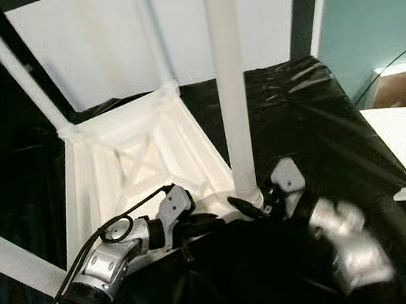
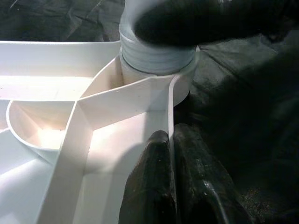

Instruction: Building children table

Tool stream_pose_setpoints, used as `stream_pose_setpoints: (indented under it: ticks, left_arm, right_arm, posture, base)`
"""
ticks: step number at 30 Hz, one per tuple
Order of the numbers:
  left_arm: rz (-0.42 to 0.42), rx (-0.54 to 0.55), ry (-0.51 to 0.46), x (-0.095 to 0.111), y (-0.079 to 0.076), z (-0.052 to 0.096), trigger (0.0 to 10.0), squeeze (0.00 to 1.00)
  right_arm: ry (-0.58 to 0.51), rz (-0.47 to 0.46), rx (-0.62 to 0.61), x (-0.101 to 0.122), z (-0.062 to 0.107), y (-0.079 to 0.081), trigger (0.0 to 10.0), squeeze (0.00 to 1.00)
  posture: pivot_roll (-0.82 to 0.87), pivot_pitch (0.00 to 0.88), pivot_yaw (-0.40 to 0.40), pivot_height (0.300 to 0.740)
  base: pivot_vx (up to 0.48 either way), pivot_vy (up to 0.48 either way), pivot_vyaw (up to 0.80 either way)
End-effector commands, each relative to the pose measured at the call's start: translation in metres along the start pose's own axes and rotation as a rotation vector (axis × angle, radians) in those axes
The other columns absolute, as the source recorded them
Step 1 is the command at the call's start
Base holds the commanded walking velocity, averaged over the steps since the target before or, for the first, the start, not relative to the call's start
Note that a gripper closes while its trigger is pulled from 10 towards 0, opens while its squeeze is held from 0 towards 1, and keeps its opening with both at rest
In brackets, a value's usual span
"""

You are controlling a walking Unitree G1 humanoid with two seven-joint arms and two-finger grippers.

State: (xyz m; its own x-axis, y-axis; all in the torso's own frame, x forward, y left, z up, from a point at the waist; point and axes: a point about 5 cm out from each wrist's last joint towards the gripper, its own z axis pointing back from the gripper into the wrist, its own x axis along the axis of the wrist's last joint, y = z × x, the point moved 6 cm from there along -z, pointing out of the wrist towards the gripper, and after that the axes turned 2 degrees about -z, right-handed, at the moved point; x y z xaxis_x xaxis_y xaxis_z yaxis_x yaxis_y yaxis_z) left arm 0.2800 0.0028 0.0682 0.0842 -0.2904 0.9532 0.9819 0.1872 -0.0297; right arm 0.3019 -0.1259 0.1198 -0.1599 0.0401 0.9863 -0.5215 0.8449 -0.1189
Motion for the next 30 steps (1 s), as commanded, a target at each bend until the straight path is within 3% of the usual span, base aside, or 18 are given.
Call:
stream_pose_setpoints:
  ticks: [1, 2, 7, 13, 14, 15, 16, 17, 20, 21, 24, 25, 27, 30]
  left_arm:
    - [0.14, -0.081, 0.043, -0.034, -0.024, -0.003, 10.0, 0.0]
    - [0.14, -0.084, 0.045, -0.035, -0.025, -0.003, 10.0, 0.0]
    - [0.136, -0.079, 0.047, -0.035, -0.024, -0.002, 10.0, 0.0]
    - [0.139, -0.077, 0.047, -0.035, -0.025, -0.001, 10.0, 0.0]
    - [0.142, -0.077, 0.048, -0.036, -0.025, -0.001, 10.0, 0.0]
    - [0.146, -0.077, 0.049, -0.037, -0.026, 0.0, 10.0, 0.0]
    - [0.146, -0.077, 0.049, -0.037, -0.026, 0.0, 10.0, 0.0]
    - [0.146, -0.079, 0.05, -0.038, -0.027, 0.0, 10.0, 0.0]
    - [0.141, -0.082, 0.051, -0.038, -0.026, -0.001, 10.0, 0.0]
    - [0.138, -0.083, 0.051, -0.037, -0.026, -0.001, 10.0, 0.0]
    - [0.136, -0.084, 0.051, -0.036, -0.025, -0.002, 10.0, 0.0]
    - [0.133, -0.084, 0.05, -0.035, -0.024, -0.002, 10.0, 0.0]
    - [0.131, -0.084, 0.048, -0.034, -0.023, -0.003, 10.0, 0.0]
    - [0.134, -0.085, 0.048, -0.034, -0.024, -0.003, 10.0, 0.0]
  right_arm:
    - [-0.025, 0.004, -0.125, 0.002, 0.002, -0.003, 0.0, 0.0]
    - [-0.046, 0.009, -0.242, 0.003, 0.006, -0.01, 0.0, 0.0]
    - [-0.09, 0.082, -0.4, 0.012, 0.014, -0.033, 0.0, 0.0]
    - [-0.077, 0.076, -0.412, 0.009, 0.014, -0.03, 0.0, 0.0]
    - [-0.066, 0.071, -0.397, 0.008, 0.012, -0.03, 2.1, 0.0]
    - [-0.055, 0.063, -0.361, 0.007, 0.008, -0.026, 10.0, 0.0]
    - [-0.055, 0.063, -0.361, 0.007, 0.008, -0.026, 10.0, 0.0]
    - [-0.045, 0.036, -0.249, 0.007, -0.001, -0.016, 10.0, 1.0]
    - [-0.031, 0.038, -0.125, 0.008, -0.006, -0.007, 10.0, 1.0]
    - [-0.017, 0.049, -0.069, 0.008, -0.007, -0.005, 10.0, 0.18]
    - [0.004, 0.053, -0.02, 0.006, -0.008, -0.006, 10.0, 0.18]
    - [0.03, 0.058, 0.078, 0.006, -0.008, -0.005, 10.0, 0.0]
    - [0.072, 0.082, 0.242, 0.008, -0.006, -0.005, 10.0, 0.0]
    - [0.105, 0.107, 0.341, 0.008, -0.003, -0.005, 10.0, 0.0]
  posture:
    - [-0.06, 0.0, 0.084, 0.74]
    - [-0.06, 0.0, 0.084, 0.74]
    - [-0.05, 0.0, 0.075, 0.74]
    - [-0.05, 0.0, 0.075, 0.74]
    - [-0.05, 0.0, 0.075, 0.74]
    - [-0.05, 0.0, 0.075, 0.74]
    - [-0.05, 0.0, 0.075, 0.74]
    - [-0.06, 0.0, 0.077, 0.74]
    - [-0.06, 0.0, 0.079, 0.74]
    - [-0.06, 0.0, 0.079, 0.74]
    - [-0.06, 0.0, 0.081, 0.74]
    - [-0.07, 0.0, 0.082, 0.74]
    - [-0.07, 0.0, 0.085, 0.74]
    - [-0.07, 0.0, 0.085, 0.74]
  base:
    - [0.0, 0.0, 0.0]
    - [0.0, 0.0, 0.0]
    - [0.0, 0.0, 0.0]
    - [0.0, 0.0, 0.0]
    - [0.0, 0.0, 0.0]
    - [0.0, 0.0, 0.0]
    - [0.0, 0.0, 0.0]
    - [0.0, 0.0, 0.0]
    - [0.0, 0.0, 0.0]
    - [0.0, 0.0, 0.0]
    - [0.0, 0.0, 0.0]
    - [0.0, 0.0, 0.0]
    - [0.0, 0.0, 0.0]
    - [0.0, 0.0, 0.0]
